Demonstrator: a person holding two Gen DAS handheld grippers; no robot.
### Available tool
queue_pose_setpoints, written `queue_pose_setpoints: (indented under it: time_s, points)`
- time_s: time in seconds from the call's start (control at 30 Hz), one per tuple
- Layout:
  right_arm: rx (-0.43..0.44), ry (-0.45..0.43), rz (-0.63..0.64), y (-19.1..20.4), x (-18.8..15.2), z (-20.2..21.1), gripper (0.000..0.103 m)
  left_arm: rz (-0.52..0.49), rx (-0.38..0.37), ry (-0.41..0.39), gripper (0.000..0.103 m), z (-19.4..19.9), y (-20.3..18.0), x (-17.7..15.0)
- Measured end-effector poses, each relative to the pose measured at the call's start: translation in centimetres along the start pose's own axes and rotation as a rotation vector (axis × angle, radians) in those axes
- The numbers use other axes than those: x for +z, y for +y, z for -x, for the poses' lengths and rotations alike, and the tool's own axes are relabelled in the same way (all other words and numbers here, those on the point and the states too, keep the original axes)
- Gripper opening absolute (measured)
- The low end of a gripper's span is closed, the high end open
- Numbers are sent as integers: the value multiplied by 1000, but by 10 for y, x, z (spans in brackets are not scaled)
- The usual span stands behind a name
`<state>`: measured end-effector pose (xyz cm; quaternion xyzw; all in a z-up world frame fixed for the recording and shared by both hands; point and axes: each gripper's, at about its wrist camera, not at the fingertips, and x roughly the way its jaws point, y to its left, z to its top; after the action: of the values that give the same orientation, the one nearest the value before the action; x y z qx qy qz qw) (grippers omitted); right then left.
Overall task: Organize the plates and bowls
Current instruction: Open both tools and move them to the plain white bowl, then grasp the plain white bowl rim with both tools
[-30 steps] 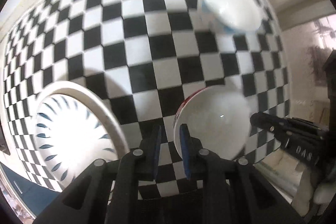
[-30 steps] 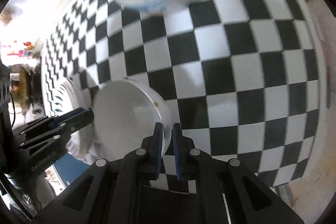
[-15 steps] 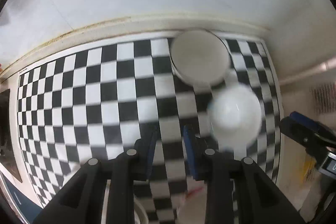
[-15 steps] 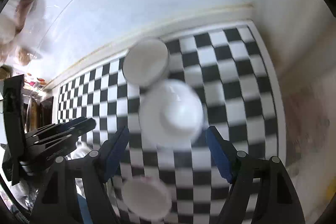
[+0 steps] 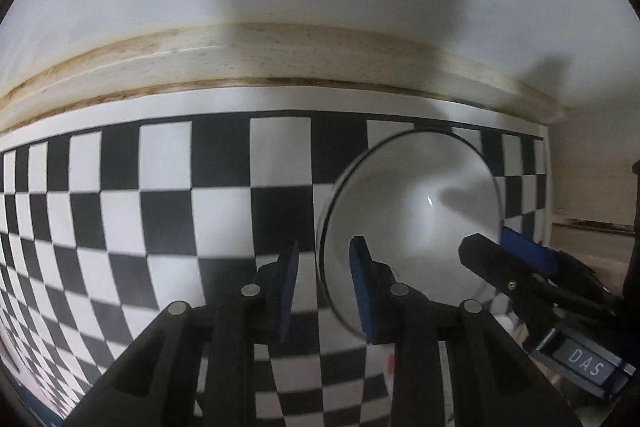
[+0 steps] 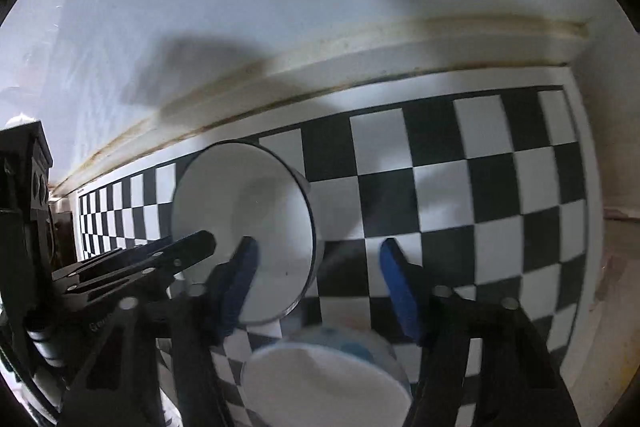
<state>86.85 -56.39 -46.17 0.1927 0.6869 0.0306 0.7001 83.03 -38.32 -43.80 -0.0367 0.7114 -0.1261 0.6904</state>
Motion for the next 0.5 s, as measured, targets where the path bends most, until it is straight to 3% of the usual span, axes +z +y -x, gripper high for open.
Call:
queue_pose_setpoints:
  time_s: [0.07,0.1,0.23,0.5]
  points:
    - [10,9,-12,-2,3,-7,41,0,4,-11,24,-1,0,0]
    - [9,13,-14,-4,3,-9,28,-4,3,-13,24,-3,0,0]
    - [30,46,-39,-10,2,-22,11,-11,-13,-23,17,-1,-4,-2]
    - [18,43,-32,-2,-1,-16,9,-25,12,-51,17,13,-13,0]
